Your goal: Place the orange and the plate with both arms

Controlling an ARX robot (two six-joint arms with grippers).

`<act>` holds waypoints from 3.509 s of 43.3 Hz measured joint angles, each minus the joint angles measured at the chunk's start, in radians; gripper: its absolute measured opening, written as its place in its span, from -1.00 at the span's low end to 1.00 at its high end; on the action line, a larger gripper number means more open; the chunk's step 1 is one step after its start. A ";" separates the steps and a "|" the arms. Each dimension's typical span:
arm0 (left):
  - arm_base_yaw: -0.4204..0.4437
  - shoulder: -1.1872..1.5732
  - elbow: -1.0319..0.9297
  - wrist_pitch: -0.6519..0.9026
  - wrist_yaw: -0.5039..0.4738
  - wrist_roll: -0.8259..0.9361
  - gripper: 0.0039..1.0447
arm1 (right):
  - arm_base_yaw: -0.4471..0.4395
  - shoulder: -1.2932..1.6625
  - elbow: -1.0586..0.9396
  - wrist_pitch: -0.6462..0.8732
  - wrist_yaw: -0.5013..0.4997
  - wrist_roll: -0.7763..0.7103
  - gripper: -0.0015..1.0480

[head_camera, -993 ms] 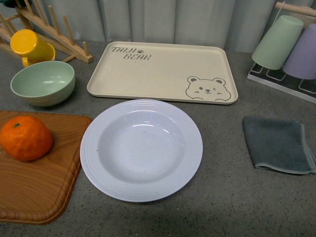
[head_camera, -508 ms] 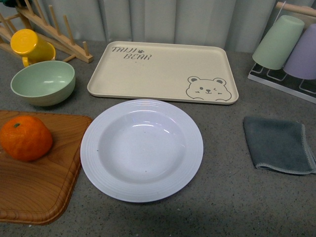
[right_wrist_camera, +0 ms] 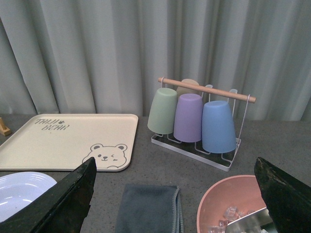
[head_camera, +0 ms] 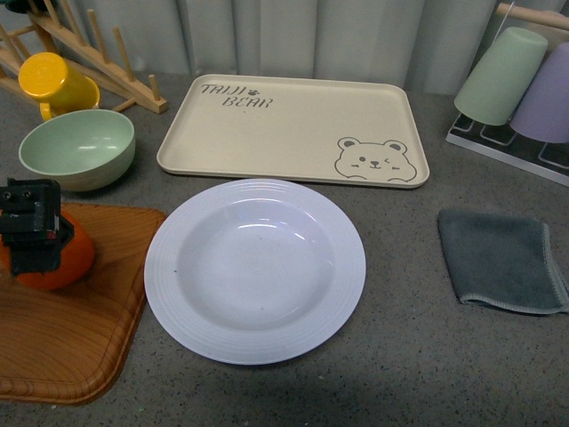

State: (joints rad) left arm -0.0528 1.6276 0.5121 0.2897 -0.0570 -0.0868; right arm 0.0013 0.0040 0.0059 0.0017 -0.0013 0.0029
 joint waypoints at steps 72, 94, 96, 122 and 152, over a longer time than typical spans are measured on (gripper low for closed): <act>-0.435 0.275 0.256 0.006 -0.030 -0.238 0.24 | 0.000 0.000 0.000 0.000 0.000 0.000 0.82; -0.449 0.317 0.275 0.011 -0.054 -0.233 0.84 | 0.000 0.000 0.000 0.000 0.000 0.000 0.82; -0.449 0.306 0.274 0.013 -0.054 -0.231 0.91 | 0.000 0.000 0.000 0.000 0.000 0.000 0.82; -0.301 -0.403 -0.114 0.011 -0.166 -0.203 0.88 | 0.000 0.000 0.000 0.000 0.000 0.000 0.82; -0.065 -1.035 -0.457 0.252 -0.058 0.055 -0.21 | 0.000 0.000 0.000 0.000 0.000 0.000 0.82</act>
State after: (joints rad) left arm -0.1177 0.5926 0.0551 0.5415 -0.1146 -0.0319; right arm 0.0013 0.0040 0.0059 0.0017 -0.0013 0.0029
